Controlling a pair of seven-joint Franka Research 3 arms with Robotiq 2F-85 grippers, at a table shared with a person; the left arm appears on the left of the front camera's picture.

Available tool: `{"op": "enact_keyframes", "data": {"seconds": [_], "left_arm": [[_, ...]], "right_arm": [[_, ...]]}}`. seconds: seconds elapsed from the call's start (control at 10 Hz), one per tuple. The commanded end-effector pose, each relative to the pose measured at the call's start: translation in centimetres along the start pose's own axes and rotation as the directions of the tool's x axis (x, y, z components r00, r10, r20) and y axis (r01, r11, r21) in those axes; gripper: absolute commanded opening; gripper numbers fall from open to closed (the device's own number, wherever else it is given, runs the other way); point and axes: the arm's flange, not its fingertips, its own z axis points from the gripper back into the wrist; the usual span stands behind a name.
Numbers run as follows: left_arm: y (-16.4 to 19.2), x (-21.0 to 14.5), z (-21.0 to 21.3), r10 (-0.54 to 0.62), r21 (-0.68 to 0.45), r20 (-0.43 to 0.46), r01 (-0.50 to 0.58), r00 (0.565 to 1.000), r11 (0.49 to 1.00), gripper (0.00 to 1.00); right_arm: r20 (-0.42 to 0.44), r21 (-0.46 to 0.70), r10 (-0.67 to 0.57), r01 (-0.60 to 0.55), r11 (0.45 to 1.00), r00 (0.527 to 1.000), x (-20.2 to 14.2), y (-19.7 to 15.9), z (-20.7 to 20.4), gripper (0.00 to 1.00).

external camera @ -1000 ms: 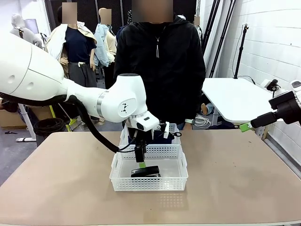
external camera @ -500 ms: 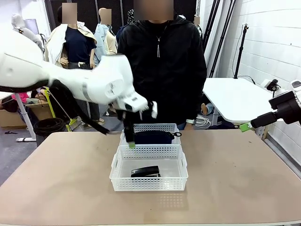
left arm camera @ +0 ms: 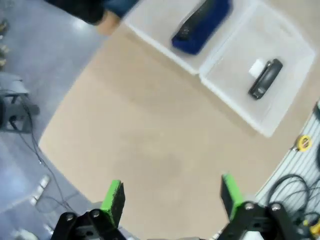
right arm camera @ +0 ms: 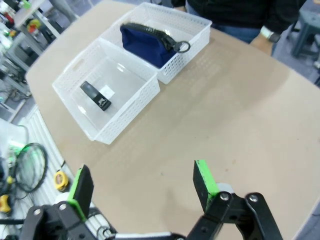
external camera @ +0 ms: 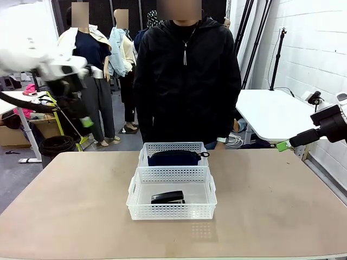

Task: Distribute items into two baskets.
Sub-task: Place the picked Stapler into the Organizing basket as instructed by the person.

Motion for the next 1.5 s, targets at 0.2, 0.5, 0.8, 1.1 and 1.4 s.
{"op": "enact_keyframes", "data": {"seconds": [0.2, 0.5, 0.8, 1.1, 1.4], "left_arm": [[0.3, -10.6, 2.0, 0.315, -0.009, 0.121, -0.316, 0.941, 0.949, 1.0], [1.0, -18.2, 3.2, 0.433, -0.144, 0.257, -0.408, 0.864, 0.901, 1.0], [2.9, -22.1, 1.3, 0.487, -0.233, 0.296, -0.432, 0.822, 0.871, 1.0], [4.3, -23.3, -0.3, 0.478, -0.291, 0.338, -0.393, 0.811, 0.873, 1.0], [3.2, -23.3, 0.8, 0.5, -0.245, 0.279, -0.442, 0.82, 0.863, 1.0]], "right_arm": [[0.003, 0.009, -0.015, 0.015, 1.0, 1.0, 0.1, 0.1, -0.2, 1.0], [0.003, 0.009, -0.015, 0.015, 1.0, 1.0, 0.1, 0.1, -0.2, 1.0], [0.003, 0.009, -0.015, 0.015, 1.0, 1.0, 0.1, 0.1, -0.2, 1.0], [0.003, 0.009, -0.015, 0.015, 1.0, 1.0, 0.1, 0.1, -0.2, 1.0], [0.003, 0.009, -0.015, 0.015, 1.0, 1.0, 0.1, 0.1, -0.2, 1.0]]}}
